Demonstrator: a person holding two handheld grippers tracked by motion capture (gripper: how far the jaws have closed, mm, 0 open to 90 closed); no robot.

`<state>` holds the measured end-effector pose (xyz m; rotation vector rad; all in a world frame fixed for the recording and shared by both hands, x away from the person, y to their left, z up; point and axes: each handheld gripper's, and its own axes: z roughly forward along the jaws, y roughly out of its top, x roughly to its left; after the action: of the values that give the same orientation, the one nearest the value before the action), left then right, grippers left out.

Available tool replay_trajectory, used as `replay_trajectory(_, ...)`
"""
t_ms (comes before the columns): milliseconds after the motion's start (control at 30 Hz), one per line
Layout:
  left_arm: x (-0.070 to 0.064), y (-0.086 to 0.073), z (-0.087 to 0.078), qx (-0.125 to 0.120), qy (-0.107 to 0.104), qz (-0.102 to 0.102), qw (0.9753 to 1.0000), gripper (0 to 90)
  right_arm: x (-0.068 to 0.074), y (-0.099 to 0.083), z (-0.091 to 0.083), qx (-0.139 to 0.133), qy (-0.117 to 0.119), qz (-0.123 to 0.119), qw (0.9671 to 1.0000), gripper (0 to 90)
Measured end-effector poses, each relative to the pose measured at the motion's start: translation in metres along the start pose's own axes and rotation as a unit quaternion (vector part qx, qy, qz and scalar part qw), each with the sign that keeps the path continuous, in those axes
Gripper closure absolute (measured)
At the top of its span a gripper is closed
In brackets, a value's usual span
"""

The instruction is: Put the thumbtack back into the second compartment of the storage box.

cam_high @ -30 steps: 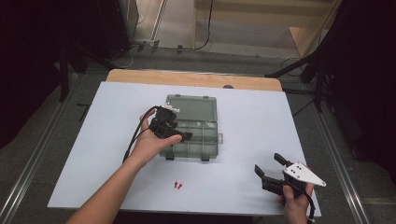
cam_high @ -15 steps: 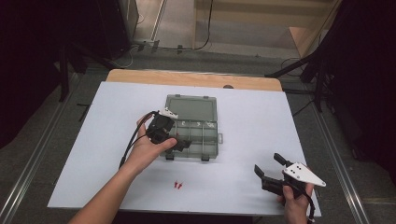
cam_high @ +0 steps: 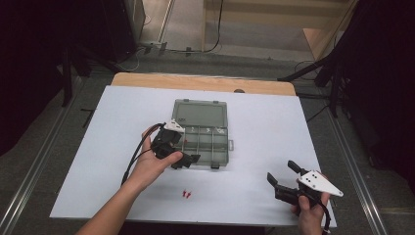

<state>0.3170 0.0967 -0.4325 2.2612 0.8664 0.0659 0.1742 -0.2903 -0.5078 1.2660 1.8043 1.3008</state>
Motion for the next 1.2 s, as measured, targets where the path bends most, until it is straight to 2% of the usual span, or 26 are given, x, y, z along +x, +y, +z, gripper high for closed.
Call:
replay_trajectory(400,-0.018,-0.017,-0.005,-0.001,-0.008,0.006,0.9999,0.0,0.000,0.001,-0.001,0.000,0.009,0.000,1.0000,5.3)
replay_trajectory(1200,-0.027,-0.050,-0.012,0.012,-0.010,-0.008,0.9998,0.0,0.002,0.001,0.001,0.004,0.014,0.000,0.9999,5.8)
